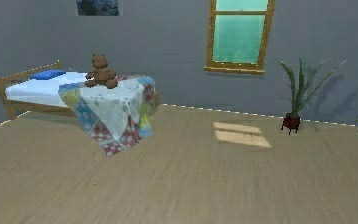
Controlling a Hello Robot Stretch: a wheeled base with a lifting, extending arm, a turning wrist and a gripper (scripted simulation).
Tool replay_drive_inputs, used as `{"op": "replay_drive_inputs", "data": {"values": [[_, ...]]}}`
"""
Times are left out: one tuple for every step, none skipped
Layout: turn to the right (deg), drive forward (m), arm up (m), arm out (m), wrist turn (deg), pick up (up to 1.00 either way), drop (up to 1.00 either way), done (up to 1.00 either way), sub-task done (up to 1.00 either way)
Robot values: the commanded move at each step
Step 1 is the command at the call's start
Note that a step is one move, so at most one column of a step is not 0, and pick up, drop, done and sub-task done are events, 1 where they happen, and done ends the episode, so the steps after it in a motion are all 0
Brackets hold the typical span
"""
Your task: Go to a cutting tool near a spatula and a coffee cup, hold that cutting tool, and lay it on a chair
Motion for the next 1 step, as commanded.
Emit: {"op": "replay_drive_inputs", "data": {"values": [[0.0, 0.00, -0.38, 0.00, 0.0, 0.00, 0.00, 0.00, 0.00]]}}
